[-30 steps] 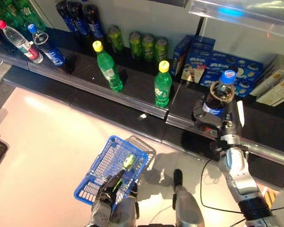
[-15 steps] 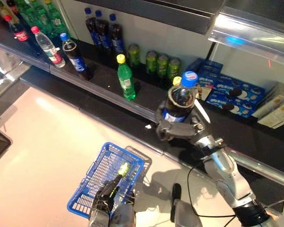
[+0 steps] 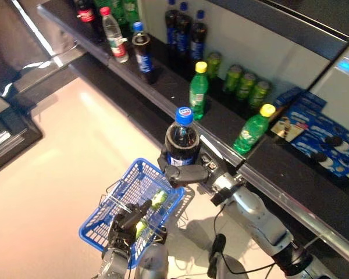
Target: Pick up the drink and place into the basket.
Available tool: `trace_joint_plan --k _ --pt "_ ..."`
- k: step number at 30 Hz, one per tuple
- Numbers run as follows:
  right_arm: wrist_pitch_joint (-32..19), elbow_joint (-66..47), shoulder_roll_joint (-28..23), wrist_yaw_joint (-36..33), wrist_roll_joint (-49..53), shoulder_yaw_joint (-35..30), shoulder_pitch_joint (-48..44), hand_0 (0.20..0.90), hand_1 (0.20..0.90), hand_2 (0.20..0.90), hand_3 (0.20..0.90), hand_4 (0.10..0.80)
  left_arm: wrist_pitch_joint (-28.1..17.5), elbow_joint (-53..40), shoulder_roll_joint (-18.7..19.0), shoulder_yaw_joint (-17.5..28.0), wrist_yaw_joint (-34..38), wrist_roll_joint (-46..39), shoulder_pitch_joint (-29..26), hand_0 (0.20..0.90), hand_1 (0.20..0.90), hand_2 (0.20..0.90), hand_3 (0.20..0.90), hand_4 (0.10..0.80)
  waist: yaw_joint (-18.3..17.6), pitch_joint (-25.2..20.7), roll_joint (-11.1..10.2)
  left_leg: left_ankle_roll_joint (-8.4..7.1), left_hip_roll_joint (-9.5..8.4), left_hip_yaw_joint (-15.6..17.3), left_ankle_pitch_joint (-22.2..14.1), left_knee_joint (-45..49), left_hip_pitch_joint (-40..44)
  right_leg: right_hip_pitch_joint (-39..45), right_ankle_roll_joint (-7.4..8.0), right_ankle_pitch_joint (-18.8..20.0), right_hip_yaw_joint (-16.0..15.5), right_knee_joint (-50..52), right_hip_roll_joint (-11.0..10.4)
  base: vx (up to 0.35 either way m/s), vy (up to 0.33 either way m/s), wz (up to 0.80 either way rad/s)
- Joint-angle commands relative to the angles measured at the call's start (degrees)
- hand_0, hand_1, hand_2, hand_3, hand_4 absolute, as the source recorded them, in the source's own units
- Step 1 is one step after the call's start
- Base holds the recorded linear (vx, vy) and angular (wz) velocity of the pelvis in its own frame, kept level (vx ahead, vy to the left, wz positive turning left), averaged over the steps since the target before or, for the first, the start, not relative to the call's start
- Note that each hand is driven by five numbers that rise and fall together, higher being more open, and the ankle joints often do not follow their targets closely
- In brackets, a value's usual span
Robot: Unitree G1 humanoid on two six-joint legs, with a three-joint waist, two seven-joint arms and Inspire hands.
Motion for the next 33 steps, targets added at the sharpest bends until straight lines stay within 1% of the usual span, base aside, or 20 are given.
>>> trace_joint_plan --k 1,2,5,9,15,16,18,22,27,33 --pt "-11.2 -6.3 6.5 -3.5 -2.1 0.1 -8.8 0.3 0.3 0.3 0.2 0.1 -6.9 -17.3 7.4 -0.4 -10.4 2.2 0.2 0.3 0.3 0.3 0.2 0.1 2.7 -6.7 0.8 1.93 -2.16 -1.9 1.0 5.0 -3.6 4.1 -3.33 -6.8 -0.4 6.4 0.2 0.008 -0.024 0.34" --pt "-11.7 -5.4 6.8 -5.6 -3.9 0.2 -9.8 0.3 0.3 0.3 0.2 0.1 -5.9 -19.7 8.2 -0.5 -13.4 0.1 0.6 0.3 0.3 0.3 0.2 0.1 3.8 -6.5 0.9 1.92 -2.52 -3.0 1.0 5.2 -3.8 4.4 -3.19 -6.7 -1.2 6.3 0.0 0.011 -0.027 0.34" --pt "-12.2 -3.3 7.6 -8.7 -7.2 0.9 -11.1 0.3 0.3 0.3 0.2 0.1 -4.8 -22.8 9.2 -0.7 -17.9 -1.8 0.9 0.3 0.3 0.3 0.2 0.1 5.4 -6.4 0.9 1.92 -2.96 -4.3 1.1 5.4 -4.0 4.9 -3.07 -6.5 -2.5 6.2 -0.4 0.028 -0.024 0.4" --pt "-12.0 -0.3 8.1 -11.5 -9.3 1.8 -11.6 0.3 0.3 0.3 0.2 0.1 -3.6 -25.5 10.0 -1.0 -21.9 -3.5 1.1 0.3 0.3 0.3 0.2 0.1 6.6 -6.5 1.0 1.89 -3.31 -5.2 1.2 5.5 -4.1 5.5 -2.86 -6.4 -3.5 5.9 -0.6 0.048 -0.007 0.24" --pt "-12.7 6.1 9.1 -13.9 -8.0 3.6 -10.2 0.3 0.3 0.3 0.2 0.1 -0.9 -29.9 11.0 -1.7 -27.5 -7.6 0.7 0.3 0.3 0.3 0.2 0.1 7.8 -6.2 1.1 1.92 -3.68 -6.3 1.1 6.0 -4.5 5.8 -2.6 -6.3 -4.6 5.9 -1.0 0.029 -0.004 0.17" --pt "-12.7 7.6 9.6 -14.5 -6.2 4.2 -9.6 0.3 0.3 0.3 0.2 0.1 0.0 -30.9 11.1 -2.3 -29.1 -9.5 0.4 0.3 0.3 0.3 0.2 0.1 8.1 -5.9 1.2 1.96 -3.8 -6.6 1.1 6.2 -4.7 5.8 -2.57 -6.3 -4.9 6.0 -1.1 0.009 -0.028 0.08" --pt "-13.4 10.5 11.6 -14.9 -4.4 5.1 -8.5 0.3 0.3 0.3 0.2 0.1 1.0 -32.1 11.1 -3.2 -31.0 -10.3 -0.4 0.3 0.3 0.3 0.2 0.1 8.3 -5.4 1.2 2.01 -3.83 -6.9 1.1 6.4 -4.8 5.9 -2.48 -6.2 -5.3 6.0 -1.2 0.023 -0.036 0.02" --pt "-12.9 13.1 14.0 -16.2 -4.7 6.9 -9.3 0.3 0.3 0.3 0.2 0.1 1.3 -32.6 11.6 -4.5 -32.4 -10.8 -1.9 0.3 0.3 0.3 0.2 0.1 8.6 -4.9 1.4 2.04 -3.95 -7.3 1.1 6.5 -4.9 5.8 -2.49 -6.2 -5.6 6.2 -1.3 0.02 -0.005 0.13" --pt "-12.3 15.1 15.7 -17.6 -4.5 8.2 -10.7 0.3 0.3 0.3 0.2 0.1 2.1 -34.2 12.4 -4.9 -34.7 -11.1 -2.9 0.3 0.3 0.3 0.2 0.1 9.5 -4.2 1.7 2.04 -4.18 -8.0 1.2 6.8 -5.3 5.8 -2.43 -6.1 -6.0 6.2 -1.6 0.018 0.005 0.07" --pt "-11.9 18.6 17.7 -19.7 -5.8 9.6 -11.2 0.3 0.3 0.3 0.2 0.1 4.6 -37.8 12.4 -4.8 -37.0 -11.2 -4.1 0.3 0.3 0.3 0.2 0.1 11.0 -3.9 1.4 2.23 -4.67 -9.2 1.2 7.0 -5.9 5.6 -2.11 -6.0 -6.7 6.3 -1.9 0.038 -0.009 0.11"
